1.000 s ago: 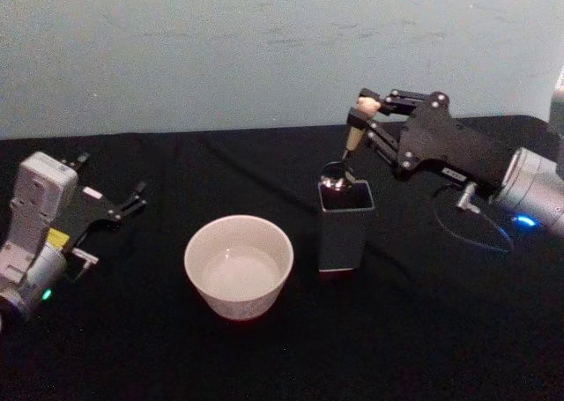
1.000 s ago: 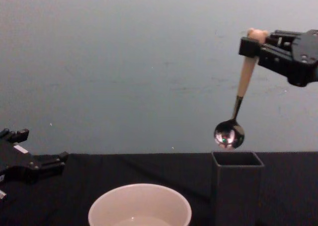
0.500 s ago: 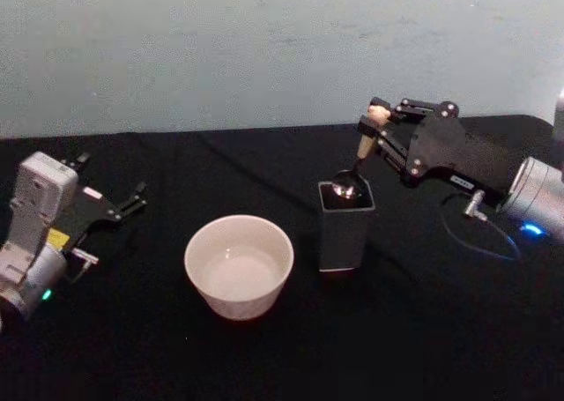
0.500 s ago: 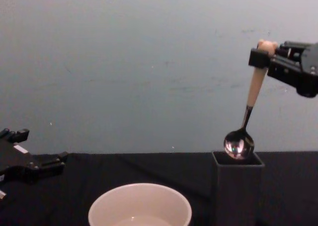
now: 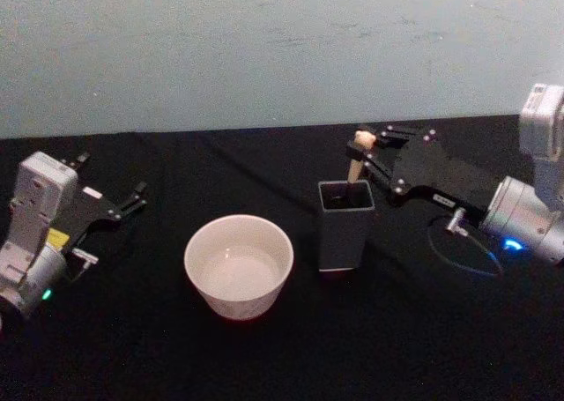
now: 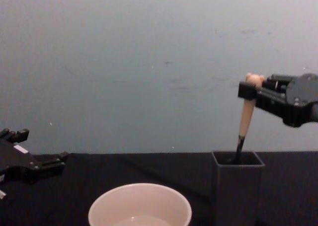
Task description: Pick up the stirring spoon with one hand, stir inside the cup, then place it back in its original position.
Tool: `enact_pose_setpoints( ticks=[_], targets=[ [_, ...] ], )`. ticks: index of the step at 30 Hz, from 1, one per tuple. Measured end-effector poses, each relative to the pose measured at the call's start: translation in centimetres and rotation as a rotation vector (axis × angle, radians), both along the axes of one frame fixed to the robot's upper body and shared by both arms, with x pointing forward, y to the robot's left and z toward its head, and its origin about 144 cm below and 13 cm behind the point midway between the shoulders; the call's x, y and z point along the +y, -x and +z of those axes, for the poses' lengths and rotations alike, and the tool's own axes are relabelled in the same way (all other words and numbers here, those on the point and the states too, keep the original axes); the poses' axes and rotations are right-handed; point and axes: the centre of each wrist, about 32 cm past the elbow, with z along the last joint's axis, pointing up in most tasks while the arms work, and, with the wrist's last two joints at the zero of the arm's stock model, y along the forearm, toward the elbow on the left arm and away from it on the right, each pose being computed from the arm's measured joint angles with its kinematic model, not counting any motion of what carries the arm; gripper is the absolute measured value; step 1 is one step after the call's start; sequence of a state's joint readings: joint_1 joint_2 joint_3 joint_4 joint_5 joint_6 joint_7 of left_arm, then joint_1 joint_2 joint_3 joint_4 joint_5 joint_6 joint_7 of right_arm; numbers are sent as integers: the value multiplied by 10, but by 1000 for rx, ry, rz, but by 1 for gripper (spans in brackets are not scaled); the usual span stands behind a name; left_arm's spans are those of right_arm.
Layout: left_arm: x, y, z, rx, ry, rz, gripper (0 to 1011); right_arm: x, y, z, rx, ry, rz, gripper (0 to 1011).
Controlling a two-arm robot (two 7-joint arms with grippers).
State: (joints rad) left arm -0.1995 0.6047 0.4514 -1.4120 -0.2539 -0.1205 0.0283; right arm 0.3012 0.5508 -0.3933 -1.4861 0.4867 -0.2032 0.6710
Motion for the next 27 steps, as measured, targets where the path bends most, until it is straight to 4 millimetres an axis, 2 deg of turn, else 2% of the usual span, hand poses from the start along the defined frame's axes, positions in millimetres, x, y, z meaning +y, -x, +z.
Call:
enact_pose_setpoints(
  ticks=[11,27],
  targets=[
    [0,0,0,0,0,0,1001,7,-4,-20,84,7,-18,216],
    [0,0,0,0,0,0,1001,11,-4,-37,152,39,-39,216]
  ],
)
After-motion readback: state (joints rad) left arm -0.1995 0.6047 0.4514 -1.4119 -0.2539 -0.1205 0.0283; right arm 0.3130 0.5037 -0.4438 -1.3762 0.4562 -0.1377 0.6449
